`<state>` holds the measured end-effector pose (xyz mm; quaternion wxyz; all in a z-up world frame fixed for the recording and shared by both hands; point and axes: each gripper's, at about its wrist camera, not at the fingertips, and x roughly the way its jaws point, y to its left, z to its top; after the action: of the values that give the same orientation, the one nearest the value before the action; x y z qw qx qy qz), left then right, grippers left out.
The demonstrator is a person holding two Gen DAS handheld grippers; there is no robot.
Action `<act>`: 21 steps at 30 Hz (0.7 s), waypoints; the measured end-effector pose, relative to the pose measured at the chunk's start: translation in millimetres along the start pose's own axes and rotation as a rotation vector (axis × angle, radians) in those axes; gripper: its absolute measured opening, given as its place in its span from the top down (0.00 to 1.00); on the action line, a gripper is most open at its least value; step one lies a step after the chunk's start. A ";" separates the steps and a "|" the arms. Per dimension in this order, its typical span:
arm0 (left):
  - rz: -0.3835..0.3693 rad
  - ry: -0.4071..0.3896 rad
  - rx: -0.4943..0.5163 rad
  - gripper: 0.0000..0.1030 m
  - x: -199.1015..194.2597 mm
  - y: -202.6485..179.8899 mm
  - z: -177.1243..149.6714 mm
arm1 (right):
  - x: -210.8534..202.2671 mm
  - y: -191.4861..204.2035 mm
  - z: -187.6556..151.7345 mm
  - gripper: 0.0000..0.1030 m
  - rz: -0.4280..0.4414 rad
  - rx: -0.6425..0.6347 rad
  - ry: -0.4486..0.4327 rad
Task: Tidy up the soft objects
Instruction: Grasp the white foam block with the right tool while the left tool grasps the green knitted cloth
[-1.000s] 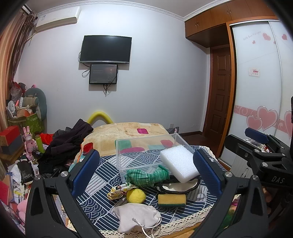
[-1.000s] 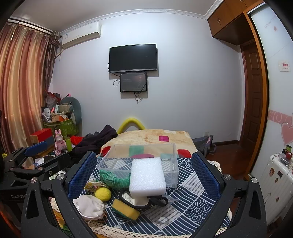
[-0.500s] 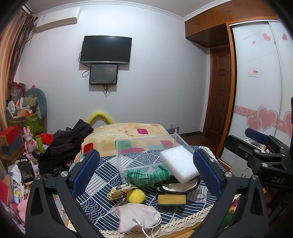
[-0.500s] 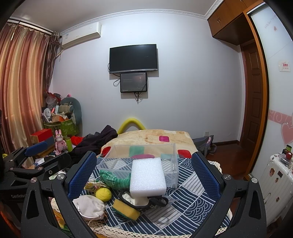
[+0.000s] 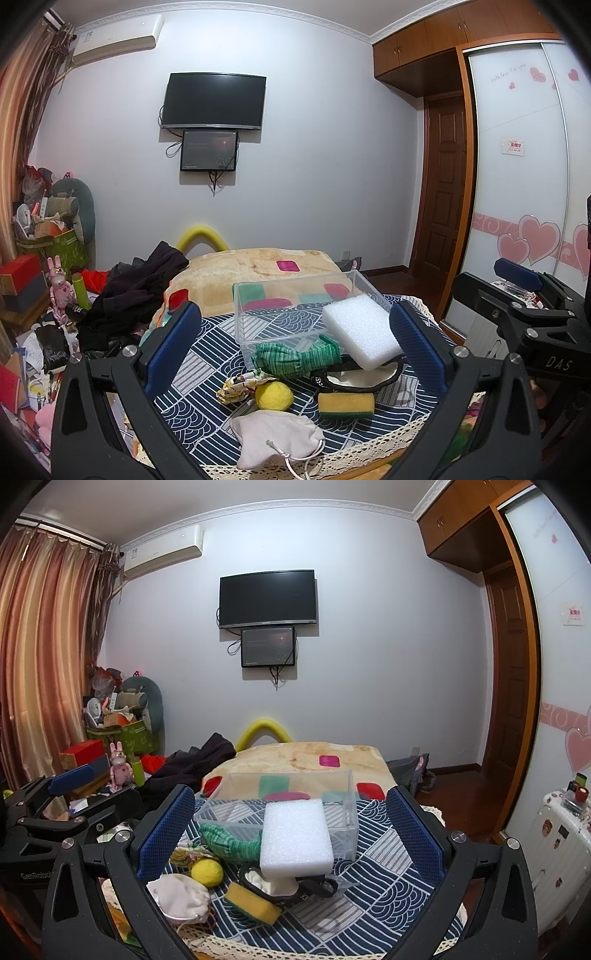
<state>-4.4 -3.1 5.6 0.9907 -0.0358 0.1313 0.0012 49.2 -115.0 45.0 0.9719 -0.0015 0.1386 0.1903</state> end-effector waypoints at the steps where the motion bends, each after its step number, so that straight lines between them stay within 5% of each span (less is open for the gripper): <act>1: 0.000 0.000 0.000 0.00 -0.1 0.0 0.2 | -1.1 0.3 1.0 0.00 0.001 0.000 0.000; 15: -0.018 0.036 -0.019 0.00 12.2 8.8 -0.5 | 15.8 -7.1 -2.2 0.00 0.004 0.026 0.044; 21: -0.024 0.101 -0.049 0.20 36.5 27.4 -12.2 | 37.0 -17.4 -13.3 0.00 0.016 0.067 0.104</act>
<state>27.3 23.1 -17.6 0.9816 -0.0616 0.1807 -0.0091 84.9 -118.2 21.3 0.9614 0.0222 0.1950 0.1930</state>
